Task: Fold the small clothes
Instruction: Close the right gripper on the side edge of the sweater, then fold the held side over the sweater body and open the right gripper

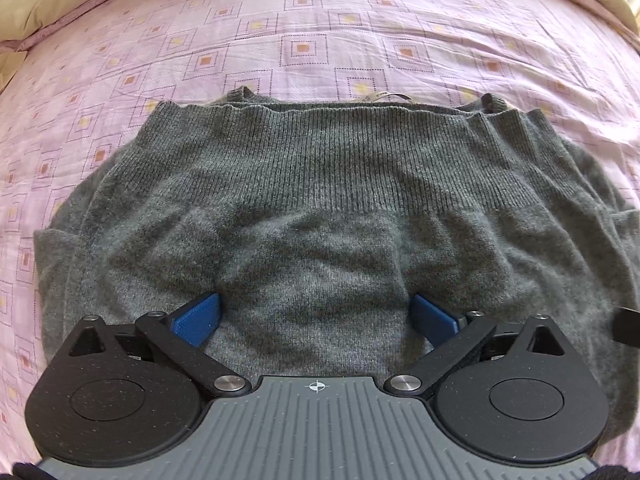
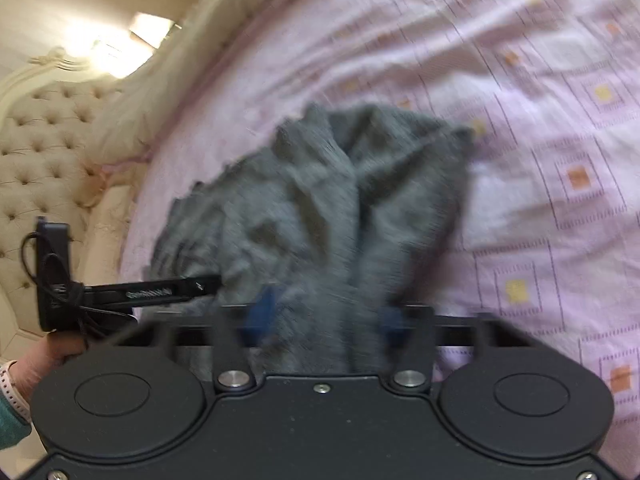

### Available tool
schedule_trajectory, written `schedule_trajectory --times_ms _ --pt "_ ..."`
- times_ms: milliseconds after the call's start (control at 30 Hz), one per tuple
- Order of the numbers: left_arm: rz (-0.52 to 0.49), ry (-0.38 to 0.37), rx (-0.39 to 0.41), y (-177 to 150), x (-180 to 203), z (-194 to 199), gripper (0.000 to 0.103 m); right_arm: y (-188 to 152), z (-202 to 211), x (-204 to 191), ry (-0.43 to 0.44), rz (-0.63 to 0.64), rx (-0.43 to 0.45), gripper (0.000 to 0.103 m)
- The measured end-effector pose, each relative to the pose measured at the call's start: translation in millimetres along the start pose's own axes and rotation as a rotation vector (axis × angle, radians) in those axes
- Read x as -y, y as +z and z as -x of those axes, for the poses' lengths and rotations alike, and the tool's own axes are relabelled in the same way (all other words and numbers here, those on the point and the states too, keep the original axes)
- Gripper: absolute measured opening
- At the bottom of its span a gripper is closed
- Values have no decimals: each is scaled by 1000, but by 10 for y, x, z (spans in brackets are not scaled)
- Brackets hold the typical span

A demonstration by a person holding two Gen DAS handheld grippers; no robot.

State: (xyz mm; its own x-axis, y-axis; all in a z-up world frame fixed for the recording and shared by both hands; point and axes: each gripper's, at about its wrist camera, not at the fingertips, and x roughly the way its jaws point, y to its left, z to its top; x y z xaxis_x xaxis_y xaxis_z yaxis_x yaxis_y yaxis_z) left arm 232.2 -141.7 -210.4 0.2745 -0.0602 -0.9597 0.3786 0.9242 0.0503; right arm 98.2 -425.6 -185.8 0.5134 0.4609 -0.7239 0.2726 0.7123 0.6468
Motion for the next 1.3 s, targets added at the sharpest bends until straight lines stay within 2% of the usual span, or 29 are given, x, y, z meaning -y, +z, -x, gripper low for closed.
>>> schedule_trajectory --times_ms 200,267,300,467,600,700,800,967,1133,1300 --pt "-13 -17 4 27 -26 38 102 -16 0 -126 -61 0 12 32" --pt "-1 -29 12 24 -68 134 89 -14 15 -162 -78 7 11 31" --pt "7 -37 17 5 -88 190 87 -13 26 -188 -88 12 10 31" --pt "18 -81 46 -273 -190 455 87 32 40 -305 -135 37 5 30" --pt "-26 -77 10 -486 -225 373 87 52 48 -455 -185 61 0 29" --pt "-86 -78 7 -525 -235 229 91 64 40 -580 -227 66 -4 28" --pt "-81 -110 -2 -435 -285 256 89 87 29 -735 -272 83 -3 27" --pt "-33 -183 73 -396 -665 531 87 123 38 -1121 -301 106 9 25" --pt "-1 -172 132 -552 -1144 824 87 148 -99 -1734 -282 161 14 25" --pt "46 -144 123 -794 -1642 865 87 77 -556 -2383 -245 229 -14 24"
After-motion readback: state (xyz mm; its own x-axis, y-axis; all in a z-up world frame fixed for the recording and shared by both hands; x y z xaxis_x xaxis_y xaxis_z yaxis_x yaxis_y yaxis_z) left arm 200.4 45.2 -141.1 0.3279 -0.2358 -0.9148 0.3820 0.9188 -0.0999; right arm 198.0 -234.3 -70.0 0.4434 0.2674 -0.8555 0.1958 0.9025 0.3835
